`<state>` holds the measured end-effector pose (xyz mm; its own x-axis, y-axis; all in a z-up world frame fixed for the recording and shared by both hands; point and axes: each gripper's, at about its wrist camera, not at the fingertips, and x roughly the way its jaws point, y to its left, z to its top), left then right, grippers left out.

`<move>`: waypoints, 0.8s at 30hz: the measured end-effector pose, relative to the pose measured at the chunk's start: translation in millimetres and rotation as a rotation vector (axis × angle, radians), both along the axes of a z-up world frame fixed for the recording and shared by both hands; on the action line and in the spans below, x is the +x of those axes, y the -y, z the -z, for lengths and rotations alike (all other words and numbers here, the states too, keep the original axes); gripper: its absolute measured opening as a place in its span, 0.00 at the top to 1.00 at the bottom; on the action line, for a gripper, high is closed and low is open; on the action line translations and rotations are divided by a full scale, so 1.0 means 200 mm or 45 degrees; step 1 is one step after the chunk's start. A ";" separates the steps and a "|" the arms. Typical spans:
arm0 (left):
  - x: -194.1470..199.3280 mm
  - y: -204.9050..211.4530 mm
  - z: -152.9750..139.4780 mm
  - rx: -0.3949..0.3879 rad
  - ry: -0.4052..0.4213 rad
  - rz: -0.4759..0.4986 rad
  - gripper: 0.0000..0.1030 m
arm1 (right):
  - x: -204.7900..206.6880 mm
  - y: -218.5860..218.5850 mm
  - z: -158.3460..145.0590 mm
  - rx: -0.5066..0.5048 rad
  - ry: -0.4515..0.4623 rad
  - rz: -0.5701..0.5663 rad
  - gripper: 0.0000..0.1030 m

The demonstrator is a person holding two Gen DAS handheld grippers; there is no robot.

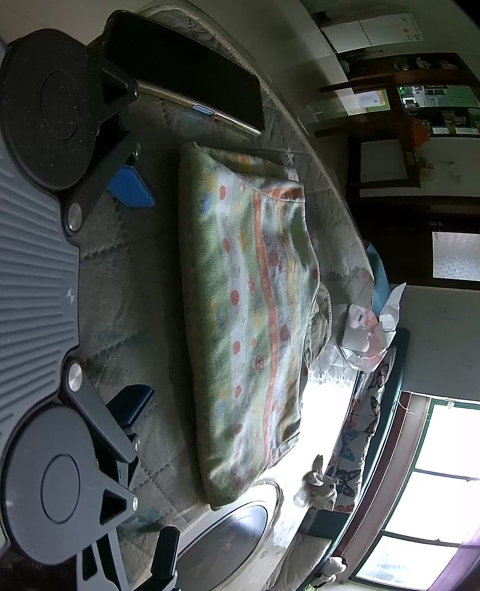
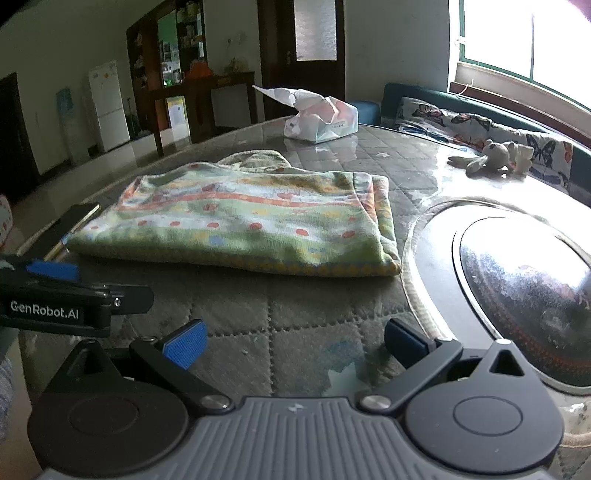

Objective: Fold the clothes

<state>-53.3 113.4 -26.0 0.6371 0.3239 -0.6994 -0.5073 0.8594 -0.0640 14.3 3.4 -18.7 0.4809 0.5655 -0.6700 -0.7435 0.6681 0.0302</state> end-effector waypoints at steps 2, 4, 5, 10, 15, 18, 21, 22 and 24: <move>0.00 0.00 0.00 0.002 -0.004 0.000 0.00 | -0.01 -0.01 0.00 -0.014 0.012 0.001 0.00; 0.01 0.00 0.00 0.008 -0.014 0.001 0.00 | -0.01 -0.01 0.01 -0.023 0.019 0.002 0.00; 0.01 0.01 0.00 0.012 -0.020 0.002 0.00 | -0.01 -0.02 0.01 -0.024 0.019 0.001 0.00; 0.02 0.01 0.01 0.025 -0.041 0.000 0.00 | -0.01 -0.02 0.01 -0.031 0.017 0.002 0.00; 0.03 0.02 0.01 0.028 -0.046 -0.003 0.00 | -0.01 -0.02 0.01 -0.022 0.020 0.004 0.00; 0.03 0.02 0.01 0.032 -0.053 -0.006 0.00 | -0.01 -0.02 0.01 -0.022 0.024 0.003 0.00; 0.03 0.02 0.01 0.034 -0.053 -0.008 0.00 | -0.01 -0.01 0.01 -0.018 0.025 0.003 0.00; 0.03 0.02 0.01 0.034 -0.051 -0.008 0.00 | -0.01 -0.01 0.01 -0.015 0.027 0.004 0.00; 0.03 0.02 0.00 0.032 -0.048 -0.007 0.00 | -0.01 -0.01 0.01 -0.012 0.028 0.005 0.00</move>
<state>-47.1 110.1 -26.9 0.6086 0.3449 -0.7146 -0.5137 0.8576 -0.0235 12.0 5.9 -20.2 0.4979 0.5574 -0.6643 -0.7412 0.6713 0.0077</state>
